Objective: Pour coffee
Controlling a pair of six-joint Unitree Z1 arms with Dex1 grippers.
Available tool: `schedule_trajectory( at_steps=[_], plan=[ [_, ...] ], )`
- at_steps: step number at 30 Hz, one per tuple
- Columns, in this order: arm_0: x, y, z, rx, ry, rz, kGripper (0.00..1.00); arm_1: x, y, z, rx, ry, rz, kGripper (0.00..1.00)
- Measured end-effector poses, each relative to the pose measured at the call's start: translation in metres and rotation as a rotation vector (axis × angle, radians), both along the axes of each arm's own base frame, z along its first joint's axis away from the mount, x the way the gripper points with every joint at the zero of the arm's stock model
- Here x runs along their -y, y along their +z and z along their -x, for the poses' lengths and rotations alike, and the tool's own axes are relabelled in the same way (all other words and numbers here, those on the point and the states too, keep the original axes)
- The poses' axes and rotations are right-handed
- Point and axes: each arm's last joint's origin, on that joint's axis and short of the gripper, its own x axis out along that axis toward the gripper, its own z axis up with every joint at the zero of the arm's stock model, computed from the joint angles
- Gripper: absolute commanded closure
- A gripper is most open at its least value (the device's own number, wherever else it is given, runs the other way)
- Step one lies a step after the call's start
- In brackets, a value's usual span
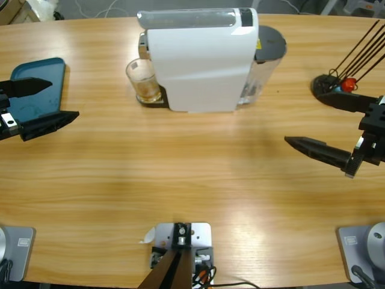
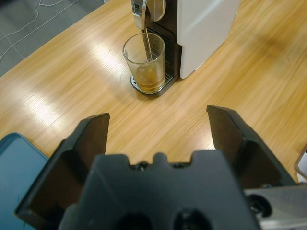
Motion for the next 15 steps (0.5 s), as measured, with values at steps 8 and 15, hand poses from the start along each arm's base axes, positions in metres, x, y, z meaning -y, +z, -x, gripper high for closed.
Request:
schedule_trajectory(
  at_steps=[8, 15],
  plan=[
    [0.008, -0.003, -0.005, -0.032, -0.047, 0.026, 0.087, 0.000, 0.000, 0.000, -0.001, 0.000, -0.001, 0.000],
    [0.013, -0.005, -0.021, -0.063, -0.081, 0.086, 0.013, 0.000, 0.000, 0.000, -0.002, -0.002, -0.002, 0.000]
  ],
)
